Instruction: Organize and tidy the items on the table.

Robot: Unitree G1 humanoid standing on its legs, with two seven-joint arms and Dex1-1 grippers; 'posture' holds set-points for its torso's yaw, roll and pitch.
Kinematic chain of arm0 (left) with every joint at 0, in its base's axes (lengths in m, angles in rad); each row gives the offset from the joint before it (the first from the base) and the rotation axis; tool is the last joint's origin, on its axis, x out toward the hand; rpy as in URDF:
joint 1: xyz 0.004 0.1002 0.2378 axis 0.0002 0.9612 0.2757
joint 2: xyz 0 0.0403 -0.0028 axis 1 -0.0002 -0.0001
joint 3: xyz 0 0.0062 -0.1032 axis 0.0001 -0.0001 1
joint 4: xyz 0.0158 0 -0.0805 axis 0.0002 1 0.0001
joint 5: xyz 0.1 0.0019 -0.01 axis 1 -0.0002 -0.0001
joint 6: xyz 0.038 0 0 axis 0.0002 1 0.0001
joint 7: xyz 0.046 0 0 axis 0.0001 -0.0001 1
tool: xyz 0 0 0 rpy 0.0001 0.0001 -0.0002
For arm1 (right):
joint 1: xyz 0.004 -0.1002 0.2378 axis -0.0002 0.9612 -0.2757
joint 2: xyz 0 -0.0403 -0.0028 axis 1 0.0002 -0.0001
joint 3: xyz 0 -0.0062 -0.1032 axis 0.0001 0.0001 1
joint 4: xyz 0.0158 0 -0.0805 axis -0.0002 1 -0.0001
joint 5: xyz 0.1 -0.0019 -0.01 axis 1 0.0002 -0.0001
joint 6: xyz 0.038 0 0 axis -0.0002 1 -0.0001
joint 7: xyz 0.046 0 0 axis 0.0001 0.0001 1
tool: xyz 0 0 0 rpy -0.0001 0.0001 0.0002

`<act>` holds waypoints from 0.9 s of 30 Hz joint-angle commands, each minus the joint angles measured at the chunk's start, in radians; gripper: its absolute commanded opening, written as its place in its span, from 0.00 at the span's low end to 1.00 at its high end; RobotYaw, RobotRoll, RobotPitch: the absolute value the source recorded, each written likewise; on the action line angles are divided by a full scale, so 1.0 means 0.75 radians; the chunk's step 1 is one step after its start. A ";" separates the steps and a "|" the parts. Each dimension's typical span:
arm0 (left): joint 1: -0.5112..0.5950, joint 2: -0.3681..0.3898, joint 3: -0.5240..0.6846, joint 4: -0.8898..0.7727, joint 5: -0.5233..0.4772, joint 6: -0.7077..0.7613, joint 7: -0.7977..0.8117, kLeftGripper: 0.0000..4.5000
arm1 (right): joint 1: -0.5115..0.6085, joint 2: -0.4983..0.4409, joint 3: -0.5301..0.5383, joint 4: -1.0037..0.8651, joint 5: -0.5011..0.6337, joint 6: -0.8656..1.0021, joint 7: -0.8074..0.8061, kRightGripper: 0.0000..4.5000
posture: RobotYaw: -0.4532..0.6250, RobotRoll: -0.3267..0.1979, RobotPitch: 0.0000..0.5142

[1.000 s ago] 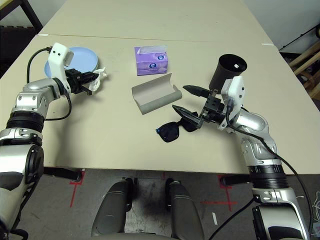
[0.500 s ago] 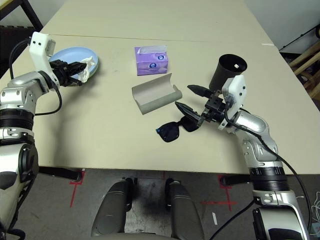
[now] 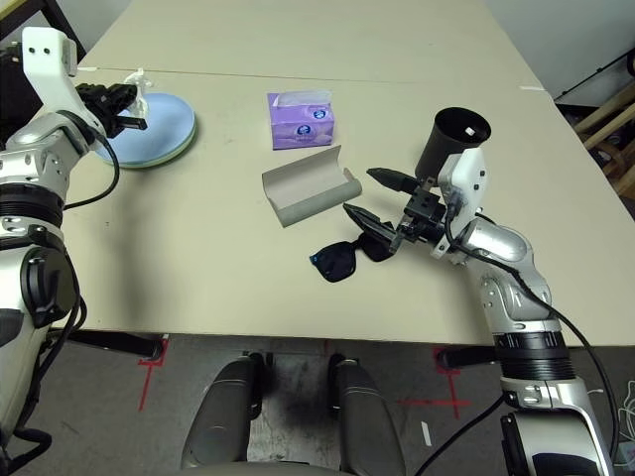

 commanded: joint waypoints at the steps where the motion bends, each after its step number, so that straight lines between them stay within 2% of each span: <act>1: -0.018 -0.002 -0.018 0.039 0.021 -0.018 -0.017 0.10 | 0.028 -0.003 0.007 -0.019 0.000 -0.005 0.008 1.00 | 0.56 0.62 0.34; 4: -0.017 -0.002 -0.020 0.037 0.021 -0.026 -0.033 0.31 | 0.028 -0.002 0.006 -0.018 0.000 -0.007 0.009 1.00 | 0.57 0.62 0.34; 12: 0.047 -0.002 -0.016 -0.027 -0.013 -0.062 -0.158 1.00 | 0.014 -0.005 0.000 0.013 -0.004 -0.024 0.020 1.00 | 0.57 0.62 0.35; 18: 0.145 0.009 -0.023 -0.130 -0.059 -0.065 -0.408 1.00 | 0.006 -0.009 -0.004 0.028 -0.005 -0.033 0.025 1.00 | 0.57 0.62 0.35; 23: 0.319 -0.010 0.003 -0.335 -0.202 0.004 -0.713 1.00 | 0.006 -0.018 -0.008 0.036 -0.003 -0.038 0.034 1.00 | 0.57 0.62 0.36; 27: 0.373 -0.005 0.007 -0.411 -0.299 0.046 -0.933 1.00 | -0.003 -0.029 -0.010 0.040 0.001 -0.033 0.046 1.00 | 0.57 0.62 0.37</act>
